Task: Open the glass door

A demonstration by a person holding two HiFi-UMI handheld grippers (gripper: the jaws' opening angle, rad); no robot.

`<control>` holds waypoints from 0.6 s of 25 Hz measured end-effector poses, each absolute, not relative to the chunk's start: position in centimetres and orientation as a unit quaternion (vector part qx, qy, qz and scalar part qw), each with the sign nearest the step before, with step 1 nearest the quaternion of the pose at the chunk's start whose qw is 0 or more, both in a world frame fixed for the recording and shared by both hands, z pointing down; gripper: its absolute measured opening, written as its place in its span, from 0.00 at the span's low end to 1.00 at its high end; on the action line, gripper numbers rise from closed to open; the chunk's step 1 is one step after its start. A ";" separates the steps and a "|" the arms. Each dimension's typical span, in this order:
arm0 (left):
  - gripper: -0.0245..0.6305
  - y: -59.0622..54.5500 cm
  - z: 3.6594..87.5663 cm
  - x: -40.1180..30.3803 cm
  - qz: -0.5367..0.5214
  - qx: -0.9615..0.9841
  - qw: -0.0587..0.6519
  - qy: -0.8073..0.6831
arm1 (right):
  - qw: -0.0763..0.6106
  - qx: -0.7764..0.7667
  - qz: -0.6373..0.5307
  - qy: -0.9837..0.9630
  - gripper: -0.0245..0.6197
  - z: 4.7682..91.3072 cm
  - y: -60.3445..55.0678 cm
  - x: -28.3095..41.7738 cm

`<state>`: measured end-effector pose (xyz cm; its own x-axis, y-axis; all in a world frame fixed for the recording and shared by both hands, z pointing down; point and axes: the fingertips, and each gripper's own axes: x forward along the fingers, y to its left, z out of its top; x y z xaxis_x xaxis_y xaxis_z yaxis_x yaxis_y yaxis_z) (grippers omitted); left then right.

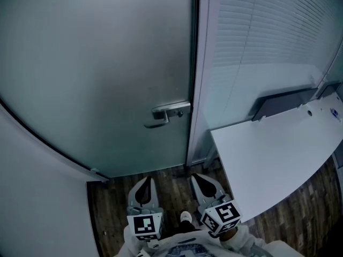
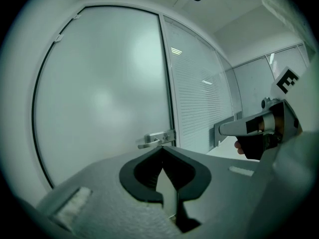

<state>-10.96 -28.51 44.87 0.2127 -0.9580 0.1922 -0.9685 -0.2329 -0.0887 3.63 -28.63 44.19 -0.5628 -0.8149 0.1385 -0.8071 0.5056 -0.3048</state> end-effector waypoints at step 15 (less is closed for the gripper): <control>0.04 -31.6 45.2 -10.3 0.105 0.777 0.013 -0.621 | 0.016 -0.479 -0.173 0.860 0.04 45.2 -31.3 5.3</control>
<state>-10.26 -31.60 45.24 0.2064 -0.9618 0.1797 -0.9673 -0.2282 -0.1105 5.25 -31.35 45.21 -0.5401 -0.8303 0.1374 -0.8189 0.4809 -0.3133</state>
